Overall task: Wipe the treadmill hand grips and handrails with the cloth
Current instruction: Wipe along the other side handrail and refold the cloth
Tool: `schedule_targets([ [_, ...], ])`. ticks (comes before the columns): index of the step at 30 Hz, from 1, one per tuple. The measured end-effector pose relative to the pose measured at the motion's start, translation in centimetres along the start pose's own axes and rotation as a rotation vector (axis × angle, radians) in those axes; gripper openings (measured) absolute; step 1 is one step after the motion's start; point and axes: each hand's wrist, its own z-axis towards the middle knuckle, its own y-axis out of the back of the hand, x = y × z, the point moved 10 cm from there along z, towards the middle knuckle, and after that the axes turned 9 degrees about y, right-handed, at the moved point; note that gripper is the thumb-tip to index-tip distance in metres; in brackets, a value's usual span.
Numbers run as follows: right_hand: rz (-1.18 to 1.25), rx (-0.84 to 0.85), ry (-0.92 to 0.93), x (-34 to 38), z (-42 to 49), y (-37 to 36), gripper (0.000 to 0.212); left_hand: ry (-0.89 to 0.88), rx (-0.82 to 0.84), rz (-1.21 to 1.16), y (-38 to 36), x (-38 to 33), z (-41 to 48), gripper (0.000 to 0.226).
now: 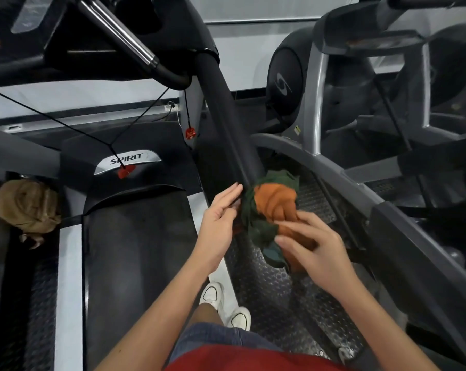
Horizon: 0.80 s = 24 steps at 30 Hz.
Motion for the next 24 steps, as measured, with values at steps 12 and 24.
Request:
schedule_targets([
  [12, 0.636, -0.262, -0.617, -8.2, 3.4, -2.8, 0.025, 0.027, 0.010, -0.088, -0.2, 0.3, -0.2, 0.042],
  [24, 0.127, -0.012, -0.169, -1.0, 2.2, -1.7, 0.047, 0.054, -0.005, -0.059, 0.0, 0.4, 0.1, 0.037],
])
